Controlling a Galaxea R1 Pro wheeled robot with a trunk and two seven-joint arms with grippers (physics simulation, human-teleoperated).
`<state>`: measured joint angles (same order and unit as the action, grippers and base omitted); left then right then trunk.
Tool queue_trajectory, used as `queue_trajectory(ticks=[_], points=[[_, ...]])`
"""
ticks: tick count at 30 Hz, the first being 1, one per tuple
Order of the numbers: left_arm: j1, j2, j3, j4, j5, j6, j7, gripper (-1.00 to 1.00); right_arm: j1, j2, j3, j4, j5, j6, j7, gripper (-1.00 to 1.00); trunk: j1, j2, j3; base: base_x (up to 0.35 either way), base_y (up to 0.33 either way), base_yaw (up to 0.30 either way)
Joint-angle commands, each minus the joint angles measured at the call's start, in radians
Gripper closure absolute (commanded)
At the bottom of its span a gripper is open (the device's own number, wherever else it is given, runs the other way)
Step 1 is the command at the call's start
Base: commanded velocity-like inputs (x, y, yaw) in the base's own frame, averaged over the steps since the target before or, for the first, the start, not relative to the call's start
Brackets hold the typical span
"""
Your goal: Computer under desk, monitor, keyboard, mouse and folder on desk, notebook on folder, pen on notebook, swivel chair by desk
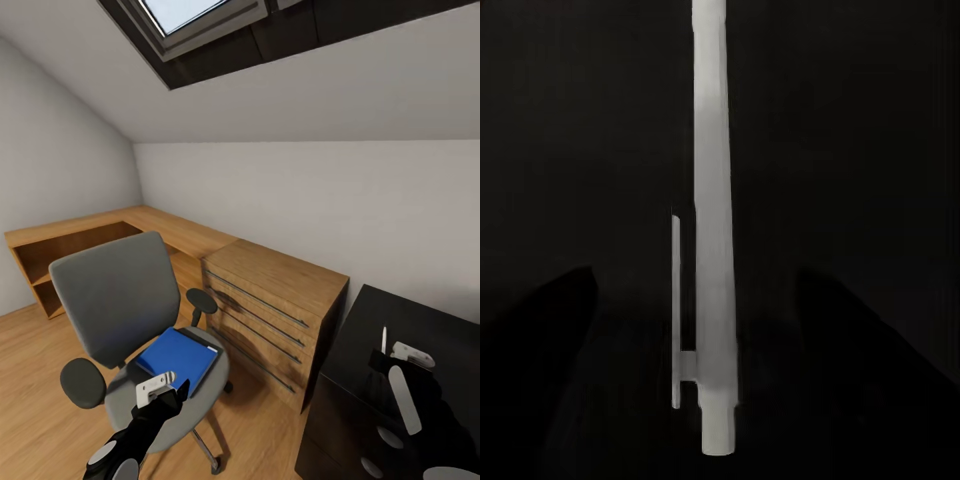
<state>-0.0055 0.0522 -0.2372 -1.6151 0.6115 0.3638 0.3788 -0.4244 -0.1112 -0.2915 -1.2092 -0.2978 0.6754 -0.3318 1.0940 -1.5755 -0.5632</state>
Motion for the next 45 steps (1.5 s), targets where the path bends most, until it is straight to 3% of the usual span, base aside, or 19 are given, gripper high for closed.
queue_trajectory(ticks=[1,13,18,26,29,38,42,43,45], points=[[-0.001,0.001,-0.002,-0.002,0.01,0.001,0.009,-1.0,-0.001,0.0,0.002,-0.001,-0.007,0.003,-0.009,-1.0,0.0,-0.001,-0.001,0.0,0.0,0.0],[-0.001,0.001,-0.001,-0.001,0.01,0.001,0.009,-1.0,-0.001,0.001,0.012,-0.004,0.009,0.003,-0.007,-1.0,0.0,-0.001,-0.001,0.0,0.0,0.0],[-0.001,0.001,-0.001,-0.002,0.01,0.001,0.009,-1.0,0.0,0.004,0.022,-0.082,0.01,-0.001,-0.007,-1.0,0.0,-0.001,-0.001,0.0,0.0,0.0],[-0.001,0.002,-0.002,-0.001,0.01,0.001,0.009,-1.0,0.002,0.01,0.077,-0.14,0.01,0.001,-0.014,-1.0,0.0,-0.001,-0.001,0.0,0.0,0.0],[-0.001,0.002,-0.001,-0.002,0.01,0.001,0.009,-1.0,0.002,0.014,0.118,-0.141,0.01,-0.002,-0.017,-1.0,0.0,-0.001,-0.001,0.0,0.0,0.078],[-0.001,0.002,-0.001,-0.001,0.009,0.001,0.009,-1.0,0.003,0.068,0.155,-0.121,0.024,-0.004,-0.02,-1.0,0.0,-0.001,-0.001,0.0,0.0,0.244],[-0.001,0.002,-0.001,-0.001,0.009,0.001,0.009,-1.0,0.003,0.075,0.169,-0.107,0.046,-0.006,-0.019,-1.0,0.0,-0.001,-0.001,0.0,0.0,0.273],[-0.001,0.002,-0.001,0.0,0.008,0.001,0.009,-1.0,0.003,0.078,0.197,-0.101,0.056,-0.006,-0.019,-1.0,0.0,-0.001,-0.001,0.0,0.0,0.276],[-0.001,0.002,-0.001,0.001,0.008,0.001,0.009,-1.0,0.003,0.078,0.207,-0.099,0.058,-0.006,-0.019,-1.0,0.0,-0.001,-0.002,0.0,0.0,0.276]])
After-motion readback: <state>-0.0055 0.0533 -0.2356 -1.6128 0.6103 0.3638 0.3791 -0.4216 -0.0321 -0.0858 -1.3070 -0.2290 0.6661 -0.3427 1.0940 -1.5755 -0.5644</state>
